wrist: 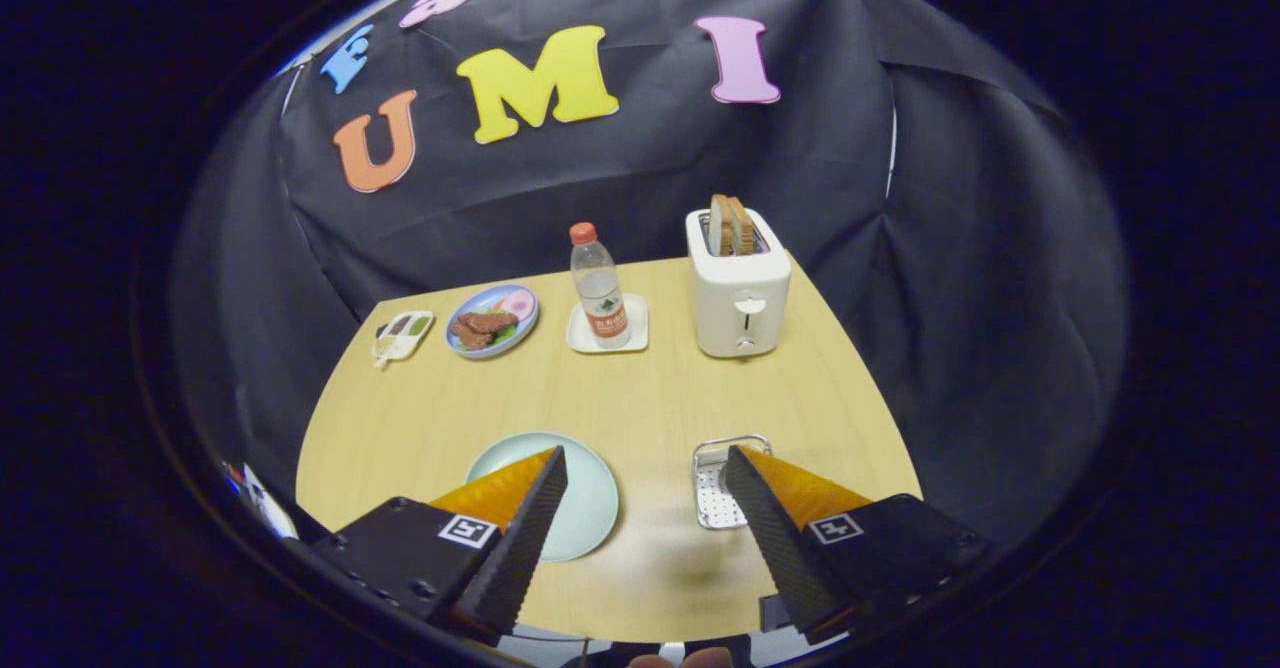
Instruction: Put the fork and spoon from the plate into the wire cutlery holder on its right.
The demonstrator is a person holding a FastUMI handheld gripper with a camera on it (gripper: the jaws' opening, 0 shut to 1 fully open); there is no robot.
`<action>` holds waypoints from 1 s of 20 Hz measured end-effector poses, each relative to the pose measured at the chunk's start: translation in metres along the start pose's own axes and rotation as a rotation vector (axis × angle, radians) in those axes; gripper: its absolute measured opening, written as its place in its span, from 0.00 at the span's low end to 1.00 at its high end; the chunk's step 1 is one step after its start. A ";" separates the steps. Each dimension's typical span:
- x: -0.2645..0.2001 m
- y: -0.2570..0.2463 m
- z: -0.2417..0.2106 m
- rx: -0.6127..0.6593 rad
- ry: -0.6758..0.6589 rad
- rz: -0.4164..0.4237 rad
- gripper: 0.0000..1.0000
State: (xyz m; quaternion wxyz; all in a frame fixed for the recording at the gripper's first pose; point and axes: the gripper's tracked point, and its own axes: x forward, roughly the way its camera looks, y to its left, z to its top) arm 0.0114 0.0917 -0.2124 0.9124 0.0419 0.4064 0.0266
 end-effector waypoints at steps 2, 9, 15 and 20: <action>0.008 0.020 -0.026 0.005 0.012 0.009 0.97; 0.035 0.090 -0.101 -0.016 0.098 0.046 0.97; 0.063 0.126 -0.151 -0.088 0.142 0.042 0.97; 0.091 0.141 -0.163 -0.112 0.151 0.023 0.97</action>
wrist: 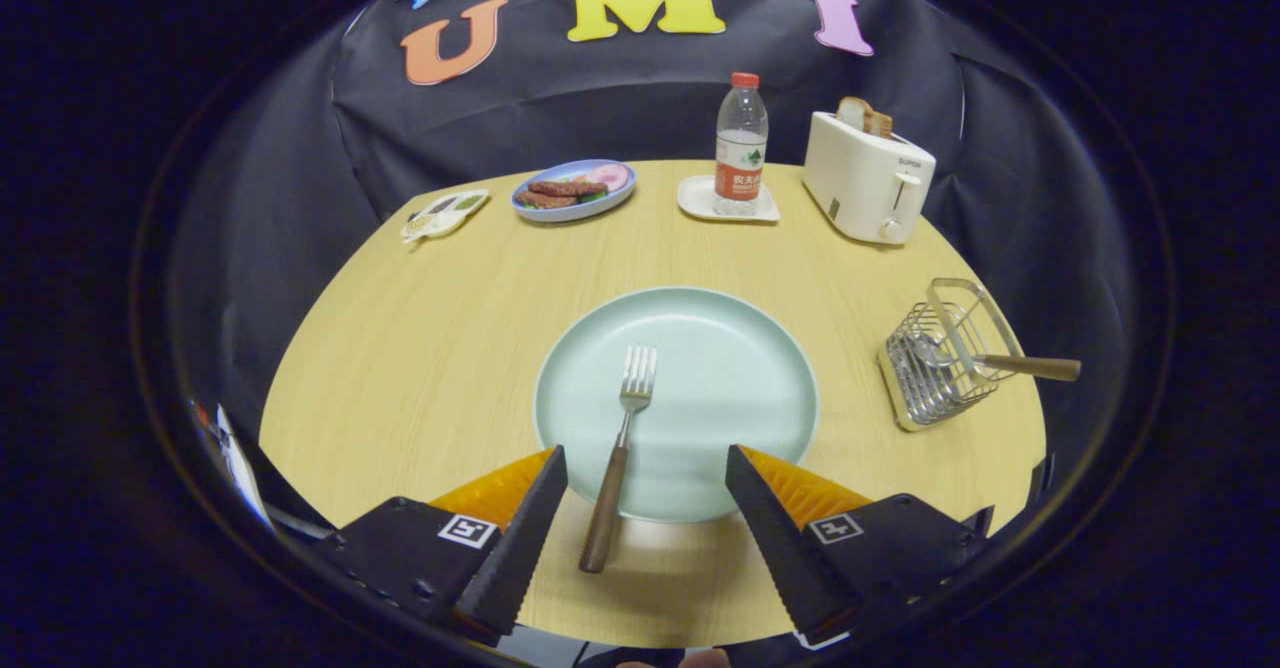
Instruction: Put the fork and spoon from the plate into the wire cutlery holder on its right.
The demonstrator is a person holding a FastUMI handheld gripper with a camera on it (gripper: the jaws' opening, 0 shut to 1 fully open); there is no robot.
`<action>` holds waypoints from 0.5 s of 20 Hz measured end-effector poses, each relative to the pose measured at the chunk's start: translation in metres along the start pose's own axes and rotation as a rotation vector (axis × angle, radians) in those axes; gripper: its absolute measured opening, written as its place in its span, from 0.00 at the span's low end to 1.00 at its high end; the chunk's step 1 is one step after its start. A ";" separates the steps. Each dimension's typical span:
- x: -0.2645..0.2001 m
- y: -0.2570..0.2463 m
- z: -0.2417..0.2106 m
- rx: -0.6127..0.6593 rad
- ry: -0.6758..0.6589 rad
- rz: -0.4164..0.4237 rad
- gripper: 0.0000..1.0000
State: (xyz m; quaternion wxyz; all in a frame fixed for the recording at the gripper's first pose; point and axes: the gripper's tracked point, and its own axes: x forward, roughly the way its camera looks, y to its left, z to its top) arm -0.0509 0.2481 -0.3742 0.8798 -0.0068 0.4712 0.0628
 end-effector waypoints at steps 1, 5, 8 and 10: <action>0.006 0.001 0.002 -0.008 0.001 -0.008 0.97; 0.024 0.006 -0.002 -0.026 0.030 -0.026 0.84; 0.033 0.006 -0.005 -0.044 0.048 -0.046 0.69; 0.041 0.004 -0.008 -0.043 0.070 -0.053 0.58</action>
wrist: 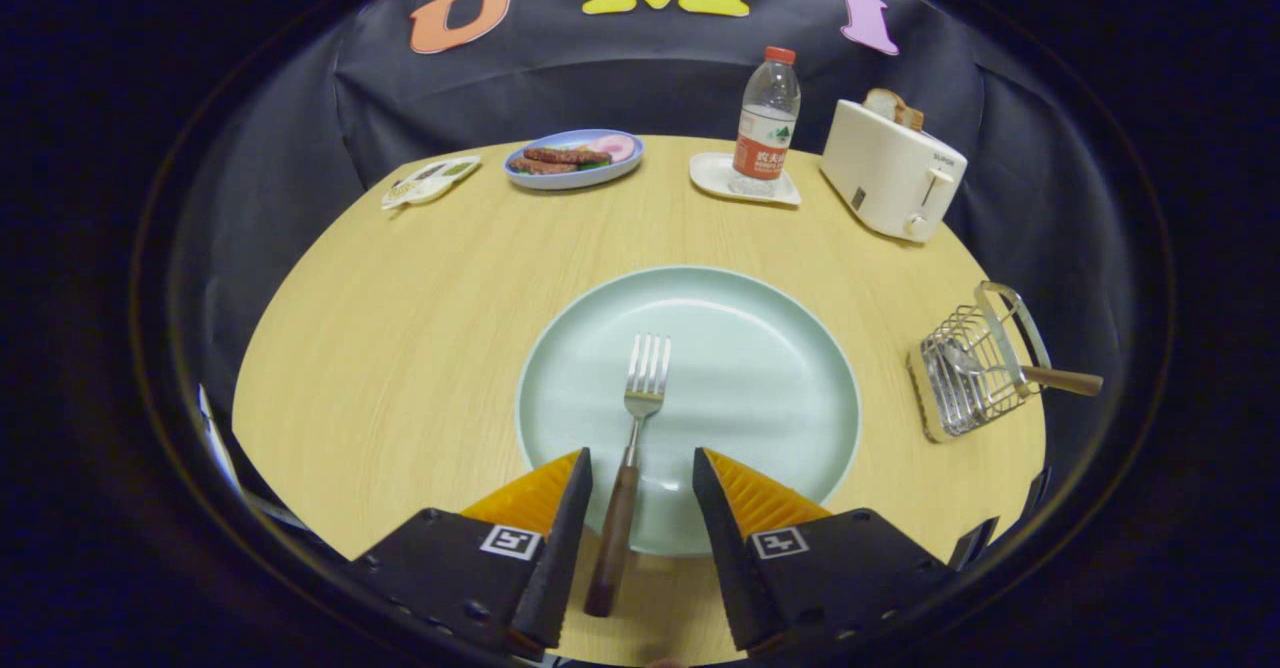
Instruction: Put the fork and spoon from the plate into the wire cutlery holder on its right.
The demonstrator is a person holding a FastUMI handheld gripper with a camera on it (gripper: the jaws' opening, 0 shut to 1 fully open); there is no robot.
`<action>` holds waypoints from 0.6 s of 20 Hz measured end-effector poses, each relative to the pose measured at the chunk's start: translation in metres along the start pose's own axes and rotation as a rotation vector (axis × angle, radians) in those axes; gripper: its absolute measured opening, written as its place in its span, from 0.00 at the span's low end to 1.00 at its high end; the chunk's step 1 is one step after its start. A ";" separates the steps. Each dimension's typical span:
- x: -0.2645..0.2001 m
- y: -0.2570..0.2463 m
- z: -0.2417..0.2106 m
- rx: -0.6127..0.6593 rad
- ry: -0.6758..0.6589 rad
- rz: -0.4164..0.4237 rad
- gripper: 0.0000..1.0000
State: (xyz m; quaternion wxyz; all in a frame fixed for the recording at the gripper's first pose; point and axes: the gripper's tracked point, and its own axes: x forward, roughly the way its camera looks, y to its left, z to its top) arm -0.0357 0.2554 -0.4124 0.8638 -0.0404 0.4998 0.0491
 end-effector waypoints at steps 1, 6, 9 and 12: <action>-0.001 0.000 -0.003 0.002 0.010 0.005 0.52; 0.000 -0.011 -0.003 -0.034 0.038 -0.026 0.10; -0.004 -0.018 0.001 -0.041 0.053 -0.008 0.01; -0.021 -0.029 0.019 -0.045 0.058 0.009 0.01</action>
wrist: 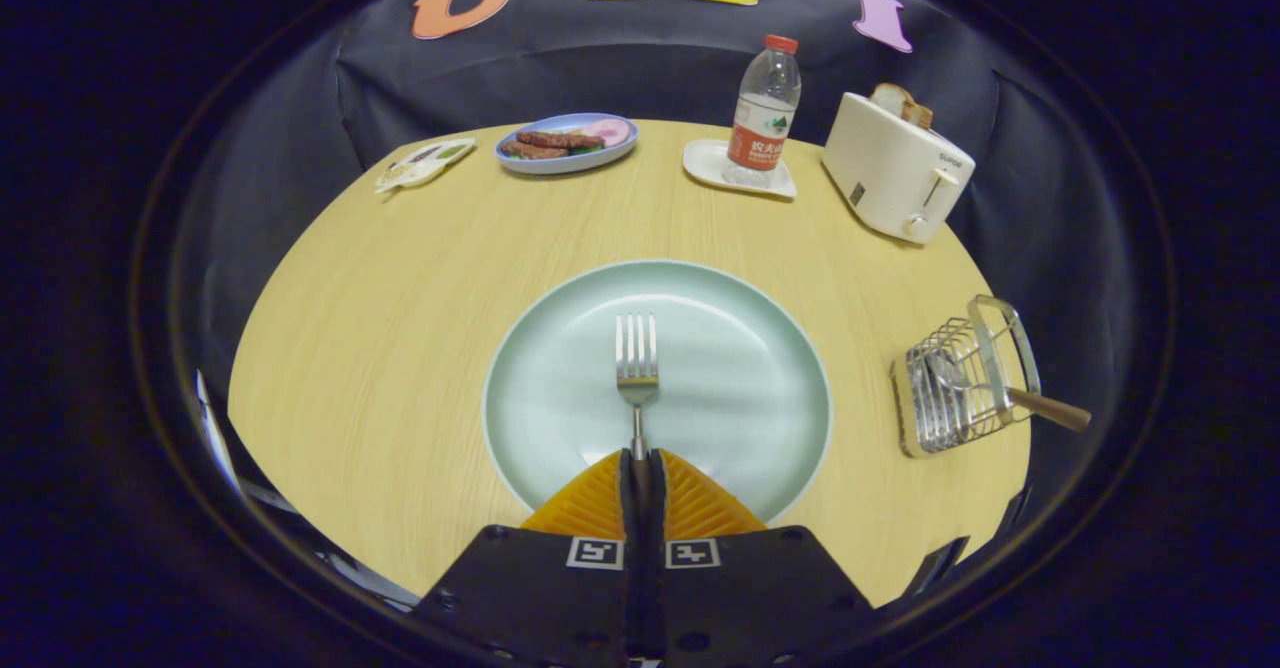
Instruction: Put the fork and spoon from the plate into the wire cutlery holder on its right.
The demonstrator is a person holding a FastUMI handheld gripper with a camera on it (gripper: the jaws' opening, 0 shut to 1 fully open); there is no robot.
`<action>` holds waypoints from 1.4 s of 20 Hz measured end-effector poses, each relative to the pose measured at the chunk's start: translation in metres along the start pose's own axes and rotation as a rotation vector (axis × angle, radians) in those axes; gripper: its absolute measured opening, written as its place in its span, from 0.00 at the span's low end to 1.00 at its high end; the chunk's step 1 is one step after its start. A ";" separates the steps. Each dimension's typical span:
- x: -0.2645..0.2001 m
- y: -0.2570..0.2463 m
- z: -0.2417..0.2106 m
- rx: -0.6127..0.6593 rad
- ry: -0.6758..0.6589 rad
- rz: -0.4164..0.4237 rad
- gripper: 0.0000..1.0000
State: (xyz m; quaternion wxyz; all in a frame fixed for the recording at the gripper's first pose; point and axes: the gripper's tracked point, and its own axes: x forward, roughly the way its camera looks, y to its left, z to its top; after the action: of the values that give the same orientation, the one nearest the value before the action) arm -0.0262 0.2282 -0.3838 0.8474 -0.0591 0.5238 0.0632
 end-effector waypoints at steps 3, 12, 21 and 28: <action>-0.030 -0.021 0.022 -0.004 0.028 0.013 0.00; -0.118 -0.145 0.075 0.045 0.121 0.022 0.00; -0.135 -0.228 0.058 -0.007 0.331 0.006 0.00; -0.119 -0.239 0.042 -0.007 0.444 0.018 0.00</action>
State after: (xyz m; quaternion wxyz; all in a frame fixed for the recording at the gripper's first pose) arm -0.0021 -0.0055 -0.2506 0.7104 -0.0700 0.6979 0.0583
